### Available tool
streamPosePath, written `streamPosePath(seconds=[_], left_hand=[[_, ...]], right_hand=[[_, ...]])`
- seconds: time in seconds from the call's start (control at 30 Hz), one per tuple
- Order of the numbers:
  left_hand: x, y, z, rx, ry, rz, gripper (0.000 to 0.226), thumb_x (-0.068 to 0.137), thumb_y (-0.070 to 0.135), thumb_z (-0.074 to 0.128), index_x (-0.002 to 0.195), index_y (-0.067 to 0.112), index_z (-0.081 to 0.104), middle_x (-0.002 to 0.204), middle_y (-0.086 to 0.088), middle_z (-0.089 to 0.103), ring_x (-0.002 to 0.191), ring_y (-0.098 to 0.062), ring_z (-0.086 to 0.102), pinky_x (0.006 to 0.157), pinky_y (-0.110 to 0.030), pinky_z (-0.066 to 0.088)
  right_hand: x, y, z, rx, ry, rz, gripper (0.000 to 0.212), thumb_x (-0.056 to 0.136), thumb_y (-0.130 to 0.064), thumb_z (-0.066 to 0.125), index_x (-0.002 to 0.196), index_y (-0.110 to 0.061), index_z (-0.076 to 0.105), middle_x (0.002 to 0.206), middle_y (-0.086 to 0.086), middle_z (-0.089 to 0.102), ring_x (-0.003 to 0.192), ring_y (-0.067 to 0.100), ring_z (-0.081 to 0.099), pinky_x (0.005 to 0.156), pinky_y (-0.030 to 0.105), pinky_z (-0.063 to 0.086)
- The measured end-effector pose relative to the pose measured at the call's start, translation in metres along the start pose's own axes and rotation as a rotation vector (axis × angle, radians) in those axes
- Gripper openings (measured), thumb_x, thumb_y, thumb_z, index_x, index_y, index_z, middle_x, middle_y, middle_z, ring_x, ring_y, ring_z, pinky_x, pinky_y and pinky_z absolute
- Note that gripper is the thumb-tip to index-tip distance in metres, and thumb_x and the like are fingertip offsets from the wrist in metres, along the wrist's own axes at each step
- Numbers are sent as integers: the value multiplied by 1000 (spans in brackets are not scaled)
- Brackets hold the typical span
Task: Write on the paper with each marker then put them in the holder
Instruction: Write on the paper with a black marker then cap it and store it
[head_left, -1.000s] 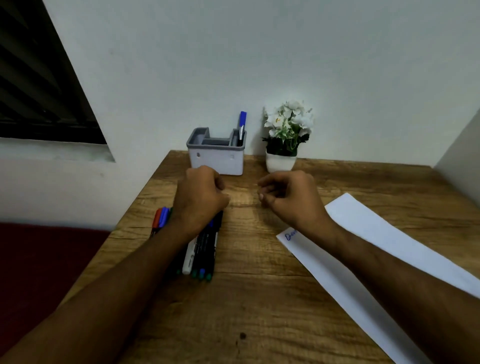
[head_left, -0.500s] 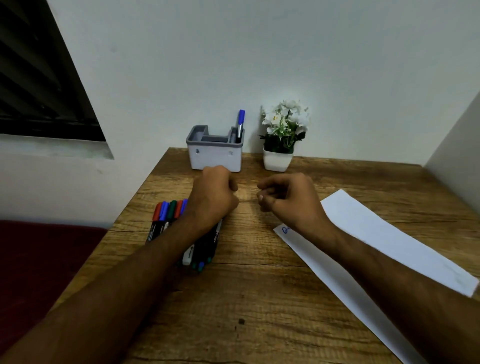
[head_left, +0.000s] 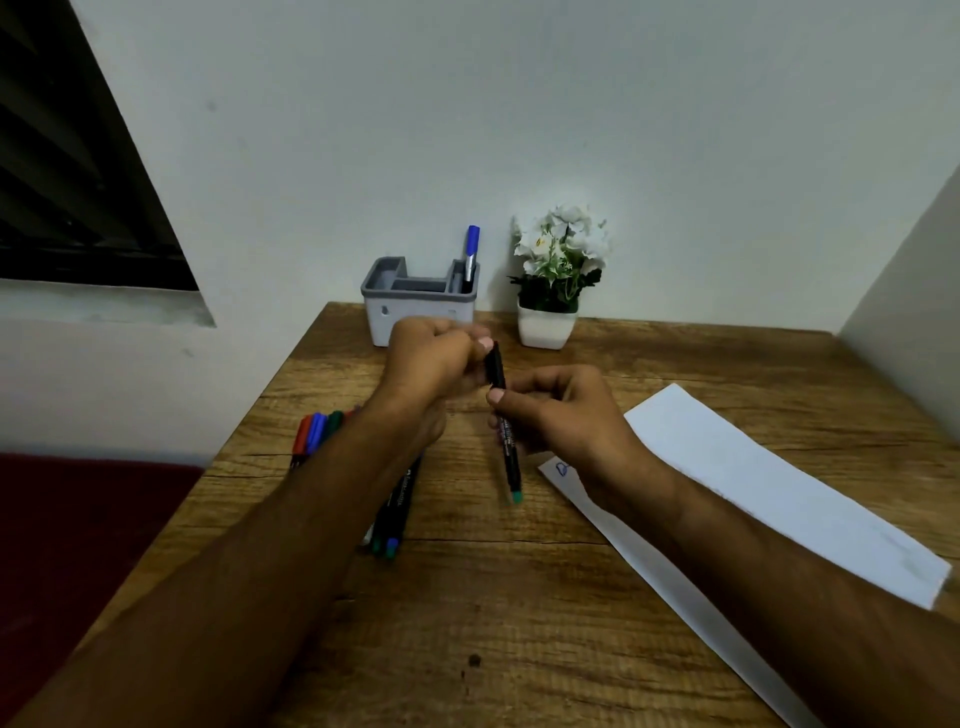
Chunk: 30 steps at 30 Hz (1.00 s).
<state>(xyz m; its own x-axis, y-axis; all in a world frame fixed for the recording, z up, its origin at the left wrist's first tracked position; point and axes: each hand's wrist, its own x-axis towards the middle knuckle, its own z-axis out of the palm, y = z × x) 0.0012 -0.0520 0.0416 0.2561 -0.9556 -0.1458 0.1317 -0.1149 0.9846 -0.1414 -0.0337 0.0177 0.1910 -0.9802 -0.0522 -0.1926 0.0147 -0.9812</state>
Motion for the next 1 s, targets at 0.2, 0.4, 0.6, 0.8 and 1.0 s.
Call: streamPosePath(seconds=[0.2, 0.4, 0.6, 0.8, 1.0], left_hand=[[-2, -6, 10, -238, -98, -283, 13, 97, 5, 55, 91, 2, 65, 81, -10, 69, 75, -18, 68, 67, -31, 56], [23, 3, 3, -669, -41, -272, 14, 99, 8, 50, 98, 4, 63, 86, -11, 66, 82, -20, 66, 72, -34, 57], [32, -6, 20, 450, -25, 268, 19, 81, 21, 78, 100, 17, 75, 91, 3, 75, 83, -12, 71, 74, -33, 61], [32, -34, 35, 1101, -56, 496, 31, 72, 39, 84, 97, 23, 76, 93, 5, 74, 85, -10, 67, 78, -35, 58], [32, -48, 37, 1193, -88, 537, 28, 73, 40, 83, 94, 22, 75, 91, 4, 73, 84, -12, 66, 77, -36, 59]], right_hand=[[-2, 1, -5, 19, 58, 13, 18, 100, -6, 62, 95, -1, 79, 68, 8, 70, 54, 11, 60, 50, 20, 49], [-13, -2, -31, 206, -79, 358, 27, 104, -5, 50, 101, 10, 73, 68, 11, 63, 51, 12, 54, 44, 20, 44], [-19, 12, -51, 175, 49, 298, 21, 102, -6, 58, 98, 7, 74, 77, 17, 70, 56, 16, 59, 49, 23, 51], [-19, 11, -66, 121, 123, 122, 8, 97, -7, 67, 102, -3, 72, 80, 17, 73, 60, 18, 64, 55, 27, 53], [-21, 17, -73, 277, 121, 20, 25, 101, 2, 56, 113, -10, 74, 84, 18, 73, 65, 23, 67, 59, 29, 56]])
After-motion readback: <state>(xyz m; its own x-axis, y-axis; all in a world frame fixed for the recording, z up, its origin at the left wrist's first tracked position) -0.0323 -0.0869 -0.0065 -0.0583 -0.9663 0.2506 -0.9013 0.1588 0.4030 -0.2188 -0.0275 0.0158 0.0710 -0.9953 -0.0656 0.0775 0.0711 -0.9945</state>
